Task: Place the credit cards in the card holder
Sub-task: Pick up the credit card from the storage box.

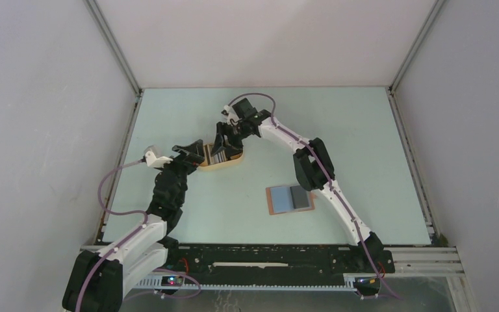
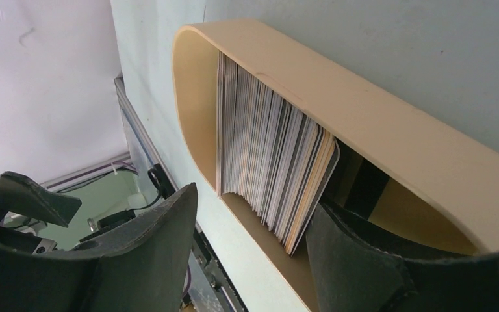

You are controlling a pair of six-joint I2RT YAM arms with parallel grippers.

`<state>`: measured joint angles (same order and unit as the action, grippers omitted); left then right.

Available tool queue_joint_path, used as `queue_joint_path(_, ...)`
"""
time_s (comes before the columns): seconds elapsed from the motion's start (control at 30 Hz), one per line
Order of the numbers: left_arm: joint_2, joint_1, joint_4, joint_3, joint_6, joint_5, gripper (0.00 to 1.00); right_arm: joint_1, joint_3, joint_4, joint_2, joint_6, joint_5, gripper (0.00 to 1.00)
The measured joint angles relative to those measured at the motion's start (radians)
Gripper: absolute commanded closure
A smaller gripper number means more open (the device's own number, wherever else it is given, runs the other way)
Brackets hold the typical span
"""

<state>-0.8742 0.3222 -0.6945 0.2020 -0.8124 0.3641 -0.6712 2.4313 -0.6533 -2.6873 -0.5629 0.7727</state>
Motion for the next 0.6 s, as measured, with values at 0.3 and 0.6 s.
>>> queue_joint_path(0.3,0.0,0.0,0.0,0.0,0.0,0.0,0.0,0.019,-0.023,0.0,0.014,0.004,0.021,0.37)
queue_joint_path(0.6,0.0,0.0,0.0,0.0,0.0,0.0,0.0,0.033,-0.034,0.0,0.025,0.005,0.039,0.43)
